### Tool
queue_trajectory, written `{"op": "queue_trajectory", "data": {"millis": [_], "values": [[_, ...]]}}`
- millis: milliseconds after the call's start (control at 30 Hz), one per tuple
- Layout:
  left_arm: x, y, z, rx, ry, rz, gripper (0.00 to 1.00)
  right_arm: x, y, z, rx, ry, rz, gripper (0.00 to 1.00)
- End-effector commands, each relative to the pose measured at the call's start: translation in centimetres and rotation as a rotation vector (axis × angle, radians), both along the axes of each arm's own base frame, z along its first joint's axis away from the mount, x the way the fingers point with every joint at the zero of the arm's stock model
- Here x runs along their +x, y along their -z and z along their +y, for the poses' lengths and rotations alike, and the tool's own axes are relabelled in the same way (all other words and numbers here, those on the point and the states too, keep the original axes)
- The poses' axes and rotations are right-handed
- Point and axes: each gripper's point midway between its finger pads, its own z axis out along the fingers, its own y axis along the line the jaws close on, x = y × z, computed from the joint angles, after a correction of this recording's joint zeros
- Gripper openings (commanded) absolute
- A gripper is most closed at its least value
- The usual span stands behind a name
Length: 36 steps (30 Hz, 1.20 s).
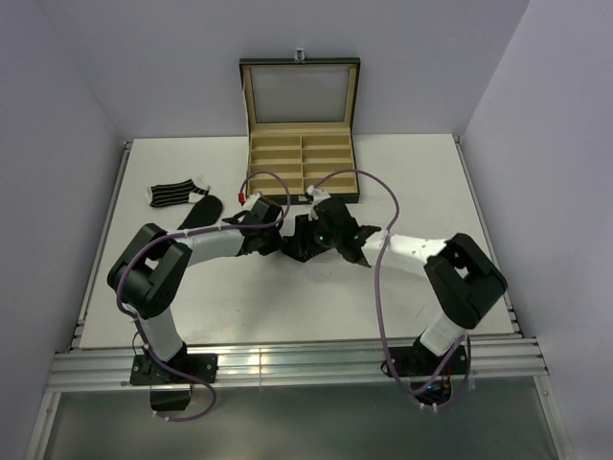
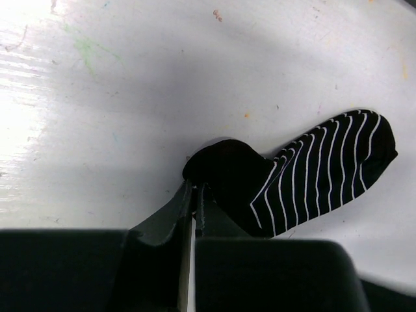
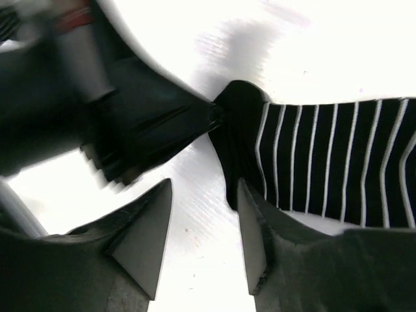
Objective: Roll the socks
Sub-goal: Roll the sock at the center of the board.
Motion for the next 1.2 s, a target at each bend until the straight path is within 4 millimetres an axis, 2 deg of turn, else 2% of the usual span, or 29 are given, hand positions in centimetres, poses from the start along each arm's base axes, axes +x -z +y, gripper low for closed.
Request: {"op": "queue_trajectory", "data": {"millis": [0,67,133,167,300,367,433,633,833,1100,1167], "values": [[-1.4,0.3,1.6,0.096,0.021,0.049,0.00,1.3,-1.7,-1.9,-0.168,0.084,-0.281,0.50],[-1.4,0.1,1.7,0.102,0.025,0.053,0.00,0.3,-1.5,-1.6,-0.210,0.057,-0.356,0.46],[-1.3,-0.2,1.6,0.112,0.032,0.052,0.01,0.2,-1.1,-2.1,-0.260,0.072,-0.410,0.45],[-1.3,-0.1,1.7,0.113,0.031,0.056,0.01,-0.9,-0.4,-1.7,-0.275,0.043,-0.419,0.45],[-1.6,0.0,1.6,0.111,0.049,0.071,0.01,-2.0,0.7,-0.7,-0.296,0.006,-0.453,0.45],[-1.6,0.2,1.5,0.118,0.057,0.075,0.01,-1.7,0.8,-0.8,-0.331,0.021,-0.480,0.44],[-1.8,0.2,1.4,0.117,0.070,0.080,0.01,-2.3,1.2,0.1,-0.352,-0.027,-0.500,0.44],[-1.8,0.3,1.4,0.118,0.070,0.085,0.01,-2.0,1.1,2.2,-0.399,-0.071,-0.544,0.43],[-1.8,0.3,1.2,0.111,0.074,0.091,0.01,-1.2,0.5,2.6,-0.424,-0.055,-0.584,0.43],[-1.8,0.2,1.2,0.114,0.078,0.092,0.01,-1.3,1.8,3.7,-0.438,-0.113,-0.559,0.40],[-1.8,0.1,1.2,0.109,0.077,0.091,0.01,-1.6,2.6,3.9,-0.444,-0.137,-0.539,0.39]]}}
